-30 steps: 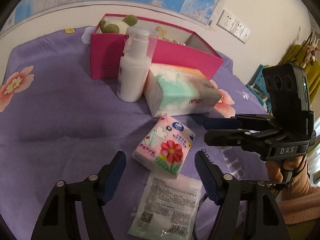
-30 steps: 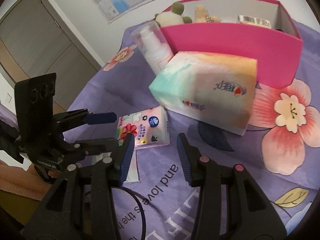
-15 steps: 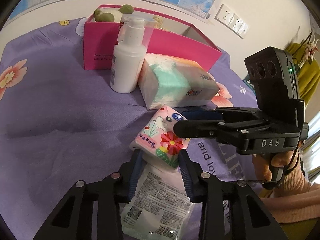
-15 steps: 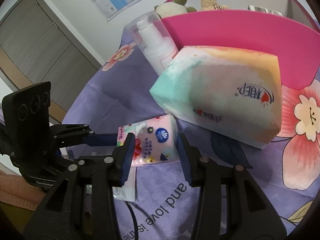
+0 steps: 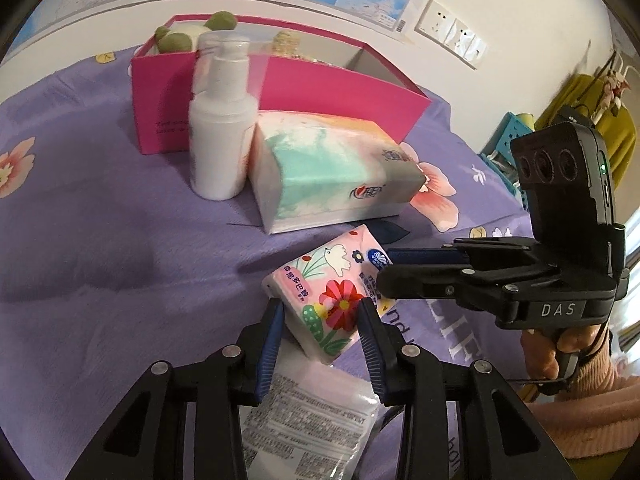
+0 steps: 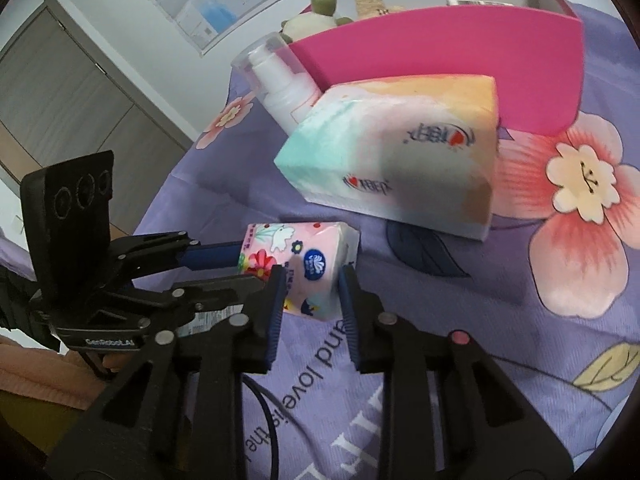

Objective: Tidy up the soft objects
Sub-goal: 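Grasp the pink floral Vinda tissue pack with the right tool, then lift the tissue pack with the right tool and carry it to the box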

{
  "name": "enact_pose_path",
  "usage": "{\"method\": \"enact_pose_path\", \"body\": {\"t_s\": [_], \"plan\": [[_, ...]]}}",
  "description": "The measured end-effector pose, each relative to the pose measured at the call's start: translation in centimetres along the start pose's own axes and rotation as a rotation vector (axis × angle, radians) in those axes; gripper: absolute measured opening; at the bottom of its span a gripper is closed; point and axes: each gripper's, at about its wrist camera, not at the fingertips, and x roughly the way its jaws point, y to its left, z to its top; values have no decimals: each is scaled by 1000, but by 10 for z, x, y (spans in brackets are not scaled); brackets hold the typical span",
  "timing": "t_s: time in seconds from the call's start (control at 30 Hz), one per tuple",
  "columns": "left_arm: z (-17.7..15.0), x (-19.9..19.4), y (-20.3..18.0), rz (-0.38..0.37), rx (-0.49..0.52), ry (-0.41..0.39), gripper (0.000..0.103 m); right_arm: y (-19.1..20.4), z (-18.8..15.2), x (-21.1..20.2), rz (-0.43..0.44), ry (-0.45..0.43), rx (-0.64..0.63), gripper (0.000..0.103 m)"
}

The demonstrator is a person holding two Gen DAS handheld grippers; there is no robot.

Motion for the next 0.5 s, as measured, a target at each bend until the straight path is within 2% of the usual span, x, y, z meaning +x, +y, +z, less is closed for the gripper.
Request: {"method": "enact_pose_path", "body": {"t_s": [0.5], "plan": [[8,-8,-20,33,62,-22,38,1,-6,-17,-13,-48,11,30]]}}
